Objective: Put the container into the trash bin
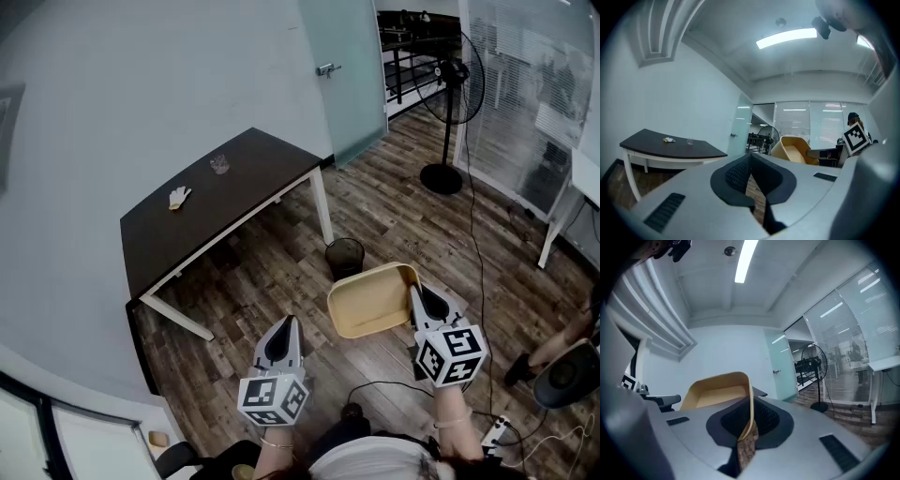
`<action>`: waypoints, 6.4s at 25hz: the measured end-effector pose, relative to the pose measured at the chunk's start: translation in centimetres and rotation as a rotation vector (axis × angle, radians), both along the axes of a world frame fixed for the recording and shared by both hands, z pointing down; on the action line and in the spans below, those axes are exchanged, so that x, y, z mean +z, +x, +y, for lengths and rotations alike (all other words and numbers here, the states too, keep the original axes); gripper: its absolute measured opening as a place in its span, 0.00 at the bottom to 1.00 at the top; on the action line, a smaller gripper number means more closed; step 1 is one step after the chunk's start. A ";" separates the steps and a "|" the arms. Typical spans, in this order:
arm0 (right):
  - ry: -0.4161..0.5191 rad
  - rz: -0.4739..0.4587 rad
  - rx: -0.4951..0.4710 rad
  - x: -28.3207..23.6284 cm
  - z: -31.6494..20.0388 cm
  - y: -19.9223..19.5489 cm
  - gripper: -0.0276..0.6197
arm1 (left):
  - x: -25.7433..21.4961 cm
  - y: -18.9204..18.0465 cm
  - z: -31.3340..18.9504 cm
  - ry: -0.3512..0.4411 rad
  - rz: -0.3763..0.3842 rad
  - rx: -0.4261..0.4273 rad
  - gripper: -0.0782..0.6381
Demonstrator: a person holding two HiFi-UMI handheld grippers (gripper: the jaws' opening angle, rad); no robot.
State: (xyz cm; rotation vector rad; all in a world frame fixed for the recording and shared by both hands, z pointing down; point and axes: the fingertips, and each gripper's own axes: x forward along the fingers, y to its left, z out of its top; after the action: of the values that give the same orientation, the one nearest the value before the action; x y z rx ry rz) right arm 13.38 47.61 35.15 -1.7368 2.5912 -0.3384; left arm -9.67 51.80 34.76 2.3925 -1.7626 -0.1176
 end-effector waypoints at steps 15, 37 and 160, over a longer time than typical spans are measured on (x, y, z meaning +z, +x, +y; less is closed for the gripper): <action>0.038 -0.035 0.061 -0.3 -5.1 -4.1 0.07 | 0.3 -3.7 -5.7 0.000 0.003 0.063 0.13; 0.007 -0.053 0.115 0.8 -18.3 -3.6 0.07 | 1.0 -1.4 -18.5 -0.011 0.009 0.151 0.13; -0.443 0.788 -0.378 61.5 -95.7 -15.9 0.13 | 47.8 -6.4 -93.8 -0.323 0.031 0.085 0.13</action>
State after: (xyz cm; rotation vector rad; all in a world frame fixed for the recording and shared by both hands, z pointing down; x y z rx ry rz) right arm -2.50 -48.08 96.68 -1.7298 3.6748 -0.2801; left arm -16.10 -42.03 82.58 2.2135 -1.5288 0.1308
